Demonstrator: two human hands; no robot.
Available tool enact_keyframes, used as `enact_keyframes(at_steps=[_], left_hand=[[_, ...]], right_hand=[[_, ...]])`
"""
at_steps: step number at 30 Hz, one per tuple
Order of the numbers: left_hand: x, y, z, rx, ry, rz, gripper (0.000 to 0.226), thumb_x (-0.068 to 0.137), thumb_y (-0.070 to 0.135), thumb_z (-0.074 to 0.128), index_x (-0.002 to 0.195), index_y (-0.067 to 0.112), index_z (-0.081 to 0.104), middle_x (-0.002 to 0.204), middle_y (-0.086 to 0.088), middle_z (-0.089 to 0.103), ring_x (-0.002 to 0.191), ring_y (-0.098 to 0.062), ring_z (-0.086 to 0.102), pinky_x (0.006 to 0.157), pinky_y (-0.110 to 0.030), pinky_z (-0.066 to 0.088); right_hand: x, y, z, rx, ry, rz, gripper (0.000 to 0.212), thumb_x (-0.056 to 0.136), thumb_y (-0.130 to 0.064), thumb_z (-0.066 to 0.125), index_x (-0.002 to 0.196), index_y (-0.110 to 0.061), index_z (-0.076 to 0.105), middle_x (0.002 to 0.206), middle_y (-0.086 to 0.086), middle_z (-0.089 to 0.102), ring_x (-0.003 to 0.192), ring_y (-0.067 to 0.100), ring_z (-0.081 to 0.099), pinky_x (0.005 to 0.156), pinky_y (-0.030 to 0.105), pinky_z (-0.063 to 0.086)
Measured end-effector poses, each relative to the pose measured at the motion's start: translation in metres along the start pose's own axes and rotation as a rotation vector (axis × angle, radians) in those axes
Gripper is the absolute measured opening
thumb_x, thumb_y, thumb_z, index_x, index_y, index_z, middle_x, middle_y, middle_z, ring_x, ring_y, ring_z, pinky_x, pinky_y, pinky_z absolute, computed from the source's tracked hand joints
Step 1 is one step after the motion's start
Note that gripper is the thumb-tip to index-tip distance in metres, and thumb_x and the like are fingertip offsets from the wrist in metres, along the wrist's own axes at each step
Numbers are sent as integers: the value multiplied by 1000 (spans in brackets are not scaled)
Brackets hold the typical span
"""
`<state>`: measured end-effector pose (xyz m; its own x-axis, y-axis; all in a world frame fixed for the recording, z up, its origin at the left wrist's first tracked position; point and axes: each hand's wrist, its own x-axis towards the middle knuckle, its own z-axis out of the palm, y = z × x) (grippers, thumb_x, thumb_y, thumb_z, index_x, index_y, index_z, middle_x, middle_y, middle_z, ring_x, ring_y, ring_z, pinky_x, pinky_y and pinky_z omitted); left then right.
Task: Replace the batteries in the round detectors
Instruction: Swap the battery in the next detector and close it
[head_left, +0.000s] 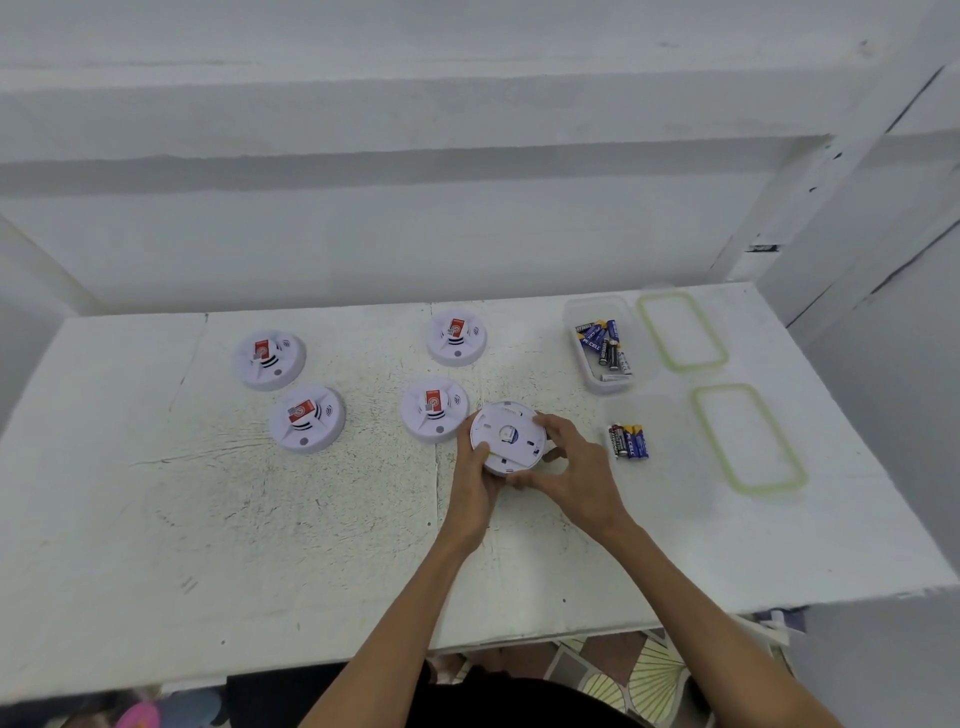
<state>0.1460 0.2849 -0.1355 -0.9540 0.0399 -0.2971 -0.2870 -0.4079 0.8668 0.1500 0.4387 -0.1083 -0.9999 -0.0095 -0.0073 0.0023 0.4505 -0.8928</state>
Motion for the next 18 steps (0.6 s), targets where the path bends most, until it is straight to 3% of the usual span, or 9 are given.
enact_keyframes(at_steps=[5,9,11,13,15,18], left_hand=[[-2,3,1,-36,-3,-5,53,107,40,42,156,21,39,148,-10,59,135,-30,58,101,-48,55],[-1,5,3,-72,9,-42,53,111,46,31,152,17,50,144,-12,62,133,-32,59,107,-52,48],[0,6,1,-82,36,-34,54,109,47,34,149,15,53,137,-14,67,118,-31,65,92,-48,52],[2,4,0,-72,52,-15,50,110,42,37,142,11,58,122,-14,71,100,-29,63,77,-39,52],[3,-1,-2,-35,50,0,39,110,32,41,133,10,64,108,-13,69,90,-26,58,71,-34,50],[1,-4,-1,74,18,29,40,101,17,48,139,18,61,115,-7,70,92,-21,62,75,-33,53]], right_hand=[[6,-1,-7,-127,-100,-98,82,72,-55,82,142,-33,44,141,-14,52,122,4,51,90,33,55],[7,-3,-11,-295,-142,-265,57,86,-50,71,138,-40,50,160,-9,32,131,14,44,101,31,47],[5,-4,-9,-305,-115,-275,48,91,-52,63,136,-37,53,158,-7,36,127,14,47,98,27,48],[2,-6,-8,-274,-49,-249,42,97,-49,55,135,-30,54,148,-7,50,120,11,54,90,25,53],[1,-11,-8,-242,41,-190,39,101,-49,46,128,-22,57,119,-6,67,98,5,63,73,24,56],[2,-18,-11,-162,102,-53,45,103,-53,33,117,-18,57,80,-7,71,63,6,67,55,30,53]])
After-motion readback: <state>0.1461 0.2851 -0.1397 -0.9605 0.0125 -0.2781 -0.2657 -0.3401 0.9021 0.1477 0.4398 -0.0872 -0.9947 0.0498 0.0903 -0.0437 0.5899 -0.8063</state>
